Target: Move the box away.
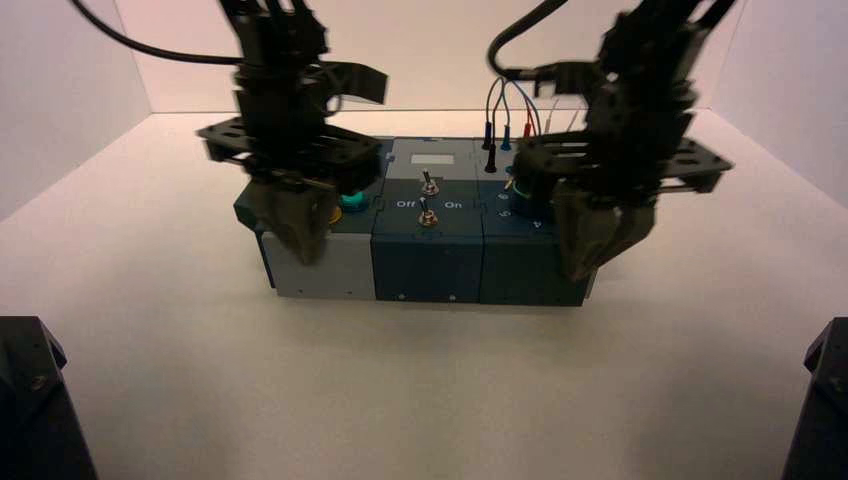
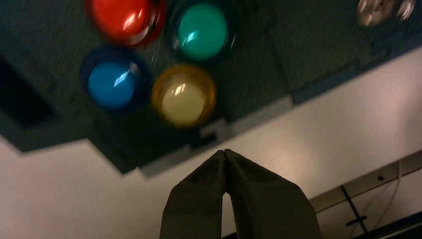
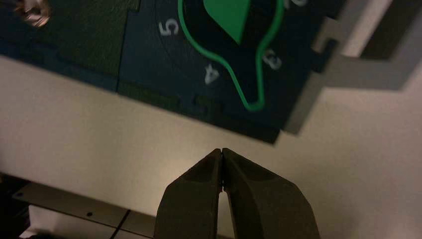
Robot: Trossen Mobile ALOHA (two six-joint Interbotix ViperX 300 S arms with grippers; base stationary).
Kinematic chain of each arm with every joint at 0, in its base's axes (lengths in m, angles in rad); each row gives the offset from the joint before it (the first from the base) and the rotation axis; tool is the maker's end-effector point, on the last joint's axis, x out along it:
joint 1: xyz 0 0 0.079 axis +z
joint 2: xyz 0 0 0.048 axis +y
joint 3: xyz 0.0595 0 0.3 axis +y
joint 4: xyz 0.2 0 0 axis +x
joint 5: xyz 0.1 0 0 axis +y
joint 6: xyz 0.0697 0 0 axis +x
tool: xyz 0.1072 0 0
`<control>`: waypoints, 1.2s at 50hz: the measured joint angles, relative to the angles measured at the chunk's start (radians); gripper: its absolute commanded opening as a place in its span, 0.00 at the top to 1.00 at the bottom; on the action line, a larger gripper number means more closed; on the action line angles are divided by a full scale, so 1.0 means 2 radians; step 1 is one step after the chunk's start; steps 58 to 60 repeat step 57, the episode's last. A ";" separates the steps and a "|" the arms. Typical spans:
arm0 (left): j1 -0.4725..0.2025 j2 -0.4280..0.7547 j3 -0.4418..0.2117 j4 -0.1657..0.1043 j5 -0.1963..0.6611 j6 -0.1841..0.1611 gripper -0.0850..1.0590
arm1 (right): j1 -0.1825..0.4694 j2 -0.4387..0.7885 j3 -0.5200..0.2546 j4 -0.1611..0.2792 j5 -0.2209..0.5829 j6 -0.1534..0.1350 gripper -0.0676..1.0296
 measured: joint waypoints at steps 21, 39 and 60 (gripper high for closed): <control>0.005 -0.232 0.028 0.001 0.022 -0.007 0.95 | 0.002 -0.246 0.017 -0.008 0.048 0.000 0.96; 0.127 -0.365 0.024 0.054 0.018 0.005 0.95 | -0.066 -0.413 0.033 -0.094 0.049 0.001 0.96; 0.232 -0.466 0.055 0.057 -0.015 0.028 0.95 | -0.094 -0.492 0.039 -0.119 0.049 0.000 0.96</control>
